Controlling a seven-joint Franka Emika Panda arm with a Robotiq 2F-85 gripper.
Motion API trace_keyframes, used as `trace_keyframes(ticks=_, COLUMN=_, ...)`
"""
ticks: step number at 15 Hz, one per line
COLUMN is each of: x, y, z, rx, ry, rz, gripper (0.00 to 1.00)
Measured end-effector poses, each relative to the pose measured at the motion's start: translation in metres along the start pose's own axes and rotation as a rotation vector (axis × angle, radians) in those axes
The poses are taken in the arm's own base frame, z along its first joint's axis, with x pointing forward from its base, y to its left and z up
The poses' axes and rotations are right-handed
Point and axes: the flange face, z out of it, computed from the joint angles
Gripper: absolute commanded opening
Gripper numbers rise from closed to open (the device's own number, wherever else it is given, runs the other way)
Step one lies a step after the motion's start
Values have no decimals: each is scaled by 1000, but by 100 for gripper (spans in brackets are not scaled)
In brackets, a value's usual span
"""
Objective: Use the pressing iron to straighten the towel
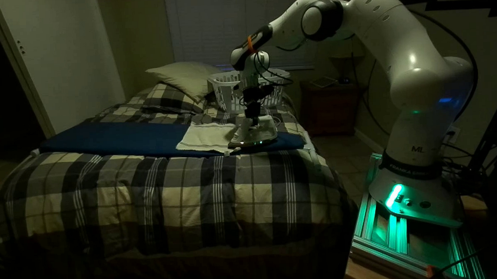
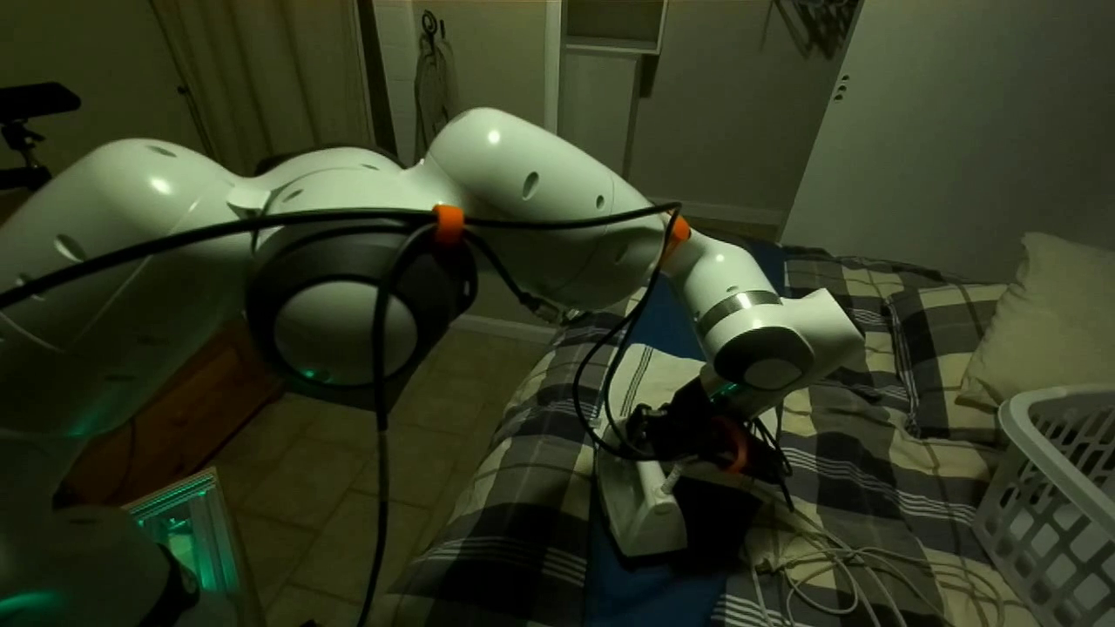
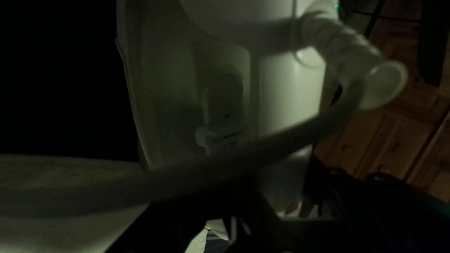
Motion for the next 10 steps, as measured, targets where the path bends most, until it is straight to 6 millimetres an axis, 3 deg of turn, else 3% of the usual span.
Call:
trace_keyframes(ticks=9, x=-6, y=-13, z=2, rx=43, ry=-21, rz=1, gripper=12)
trace_keyframes(ticks=10, x=-9, y=-11, z=-1, rx=24, ry=-30, rz=5, gripper=34)
